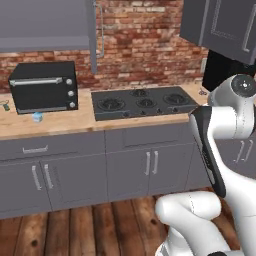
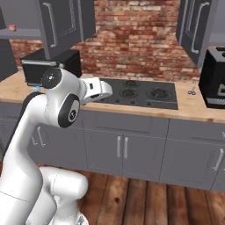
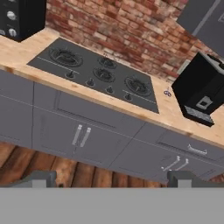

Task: Pick the boxed food and yogurt from the counter and place them in the cabinets closest to them.

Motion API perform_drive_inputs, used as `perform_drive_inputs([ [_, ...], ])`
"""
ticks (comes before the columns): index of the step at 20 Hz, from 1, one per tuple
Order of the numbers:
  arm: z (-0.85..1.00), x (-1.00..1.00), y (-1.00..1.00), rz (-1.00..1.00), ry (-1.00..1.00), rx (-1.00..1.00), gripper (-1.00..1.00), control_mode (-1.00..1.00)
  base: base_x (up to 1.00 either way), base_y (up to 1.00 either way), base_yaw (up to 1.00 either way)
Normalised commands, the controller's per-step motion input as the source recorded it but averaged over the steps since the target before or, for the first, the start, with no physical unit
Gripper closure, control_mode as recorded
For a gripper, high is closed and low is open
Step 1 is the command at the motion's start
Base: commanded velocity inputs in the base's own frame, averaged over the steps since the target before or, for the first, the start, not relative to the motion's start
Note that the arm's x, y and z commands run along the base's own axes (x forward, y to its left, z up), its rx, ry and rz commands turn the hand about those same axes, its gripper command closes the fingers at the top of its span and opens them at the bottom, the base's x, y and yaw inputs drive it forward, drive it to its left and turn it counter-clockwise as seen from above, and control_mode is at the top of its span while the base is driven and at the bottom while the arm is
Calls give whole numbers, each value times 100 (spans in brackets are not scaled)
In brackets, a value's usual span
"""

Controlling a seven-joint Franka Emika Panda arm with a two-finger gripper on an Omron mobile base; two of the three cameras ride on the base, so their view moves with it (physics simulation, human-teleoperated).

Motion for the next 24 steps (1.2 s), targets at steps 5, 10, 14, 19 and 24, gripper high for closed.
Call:
perform_drive_inputs([
  [5, 0, 0, 0, 0, 0, 0, -100, 100, -10, 61, 0],
  [10, 0, 0, 0, 0, 0, 0, -100, 100, -10, 64, -2],
  [14, 0, 0, 0, 0, 0, 0, -100, 100, -12, 64, -2],
  [19, 0, 0, 0, 0, 0, 0, -100, 100, -11, 64, -2],
  [24, 0, 0, 0, 0, 0, 0, -100, 100, -11, 63, -3],
])
